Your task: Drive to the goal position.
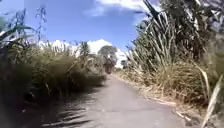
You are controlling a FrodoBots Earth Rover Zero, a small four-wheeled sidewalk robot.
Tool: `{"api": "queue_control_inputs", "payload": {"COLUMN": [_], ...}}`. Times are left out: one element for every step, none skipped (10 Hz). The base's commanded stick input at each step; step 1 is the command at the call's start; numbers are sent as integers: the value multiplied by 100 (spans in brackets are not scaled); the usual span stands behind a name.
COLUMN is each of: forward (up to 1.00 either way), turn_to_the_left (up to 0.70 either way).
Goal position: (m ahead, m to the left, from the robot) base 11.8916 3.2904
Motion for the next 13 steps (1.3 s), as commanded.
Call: {"api": "queue_control_inputs", "payload": {"forward": [45, 45, 45, 45, 45, 45, 45, 45, 45, 45, 45, 45, 45], "turn_to_the_left": [0, 0, 0, 0, 0, 0, 0, 0, 0, 0, 0, 0, 0]}}
